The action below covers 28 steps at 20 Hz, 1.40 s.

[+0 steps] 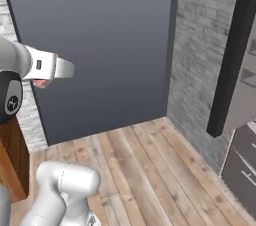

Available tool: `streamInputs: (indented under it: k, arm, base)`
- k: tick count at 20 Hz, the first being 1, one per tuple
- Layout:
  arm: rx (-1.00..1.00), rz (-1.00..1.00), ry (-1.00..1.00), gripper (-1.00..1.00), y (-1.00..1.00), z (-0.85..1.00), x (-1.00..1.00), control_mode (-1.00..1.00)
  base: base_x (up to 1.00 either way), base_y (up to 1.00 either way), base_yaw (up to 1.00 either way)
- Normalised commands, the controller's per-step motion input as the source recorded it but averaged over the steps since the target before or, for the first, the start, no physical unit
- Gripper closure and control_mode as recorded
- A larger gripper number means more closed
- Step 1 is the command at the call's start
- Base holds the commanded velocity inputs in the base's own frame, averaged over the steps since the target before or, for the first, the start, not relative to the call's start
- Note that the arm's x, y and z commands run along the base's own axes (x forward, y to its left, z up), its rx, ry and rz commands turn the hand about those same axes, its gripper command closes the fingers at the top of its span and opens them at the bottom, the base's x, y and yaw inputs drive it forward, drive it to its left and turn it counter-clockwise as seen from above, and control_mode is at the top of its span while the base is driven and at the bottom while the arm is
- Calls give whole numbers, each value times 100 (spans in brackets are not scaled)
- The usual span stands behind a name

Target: Transport the steak from the fridge to the microwave and turn on the microwave.

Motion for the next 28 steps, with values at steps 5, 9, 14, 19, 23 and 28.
streamInputs:
  k: [5,9,14,19,23,28]
  arm:
    - [0,0,0,100,0,0,0,100]
    - [0,0,0,100,0,0,0,100]
    - [0,0,0,100,0,0,0,100]
    - [0,0,0,100,0,0,0,100]
    - [0,0,0,100,0,0,0,100]
    - [0,0,0,100,0,0,0,100]
  base:
    - [-39,17,38]
    - [-39,27,32]
    - [-36,47,24]
    - [-34,63,12]
    - [-35,66,7]
    - [-32,61,5]
